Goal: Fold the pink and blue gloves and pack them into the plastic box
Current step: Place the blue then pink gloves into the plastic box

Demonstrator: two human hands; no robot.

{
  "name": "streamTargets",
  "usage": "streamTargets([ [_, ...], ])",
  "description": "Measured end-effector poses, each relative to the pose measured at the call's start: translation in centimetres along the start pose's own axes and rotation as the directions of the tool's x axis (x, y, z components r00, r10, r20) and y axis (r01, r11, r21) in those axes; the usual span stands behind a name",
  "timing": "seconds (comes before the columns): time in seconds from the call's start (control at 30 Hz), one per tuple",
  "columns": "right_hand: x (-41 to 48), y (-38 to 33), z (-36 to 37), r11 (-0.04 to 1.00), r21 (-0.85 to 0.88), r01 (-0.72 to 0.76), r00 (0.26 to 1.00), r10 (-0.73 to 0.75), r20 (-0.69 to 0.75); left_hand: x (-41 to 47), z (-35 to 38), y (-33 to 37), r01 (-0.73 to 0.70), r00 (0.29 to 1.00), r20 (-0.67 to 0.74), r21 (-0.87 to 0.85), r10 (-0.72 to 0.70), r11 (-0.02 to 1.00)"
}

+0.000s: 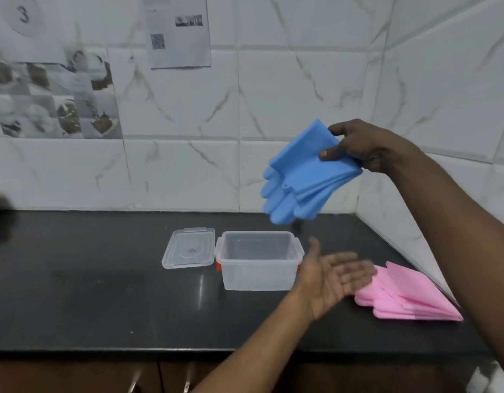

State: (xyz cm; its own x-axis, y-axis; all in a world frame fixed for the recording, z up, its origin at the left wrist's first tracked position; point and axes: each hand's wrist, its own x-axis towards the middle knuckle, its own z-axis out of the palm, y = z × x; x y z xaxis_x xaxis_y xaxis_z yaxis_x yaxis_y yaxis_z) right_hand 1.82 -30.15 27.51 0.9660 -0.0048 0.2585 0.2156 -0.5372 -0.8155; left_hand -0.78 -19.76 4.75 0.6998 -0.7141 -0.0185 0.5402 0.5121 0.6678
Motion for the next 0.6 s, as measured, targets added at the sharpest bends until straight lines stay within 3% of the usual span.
streamTargets([
  [0.1, 0.7, 0.0, 1.7, 0.966, 0.256, -0.027, 0.999, 0.018, 0.038, -0.4, -0.6, 6.4, -0.203, 0.968, 0.068, -0.363, 0.243, 0.909],
  [0.2, 1.9, 2.4, 5.0, 0.908, 0.396, -0.136, 0.990, 0.108, 0.093, -2.6, -2.6, 13.4, -0.437, 0.891, -0.056, -0.373, 0.450, 0.819],
  [0.3, 2.9, 5.7, 8.9, 0.817, 0.507, -0.274, 0.961, 0.221, 0.164, -4.4, -4.5, 17.1, -0.406, 0.914, -0.113, -0.272, 0.391, 0.872],
  [0.43, 3.6, 8.2, 11.9, 0.774, 0.488, -0.403, 0.915, 0.343, 0.212, -5.6, -7.2, 18.9, -0.318, 0.911, -0.296, -0.064, 0.287, 0.946],
  [0.53, 3.6, 9.3, 13.1, 0.773, 0.421, -0.474, 0.880, 0.429, 0.204, -5.9, -8.8, 19.8, -0.250, 0.865, -0.438, 0.048, 0.245, 0.967],
  [0.6, 3.6, 10.3, 13.7, 0.768, 0.370, -0.523, 0.852, 0.481, 0.205, -5.1, -9.5, 19.5, -0.162, 0.798, -0.538, 0.243, 0.272, 0.956],
])
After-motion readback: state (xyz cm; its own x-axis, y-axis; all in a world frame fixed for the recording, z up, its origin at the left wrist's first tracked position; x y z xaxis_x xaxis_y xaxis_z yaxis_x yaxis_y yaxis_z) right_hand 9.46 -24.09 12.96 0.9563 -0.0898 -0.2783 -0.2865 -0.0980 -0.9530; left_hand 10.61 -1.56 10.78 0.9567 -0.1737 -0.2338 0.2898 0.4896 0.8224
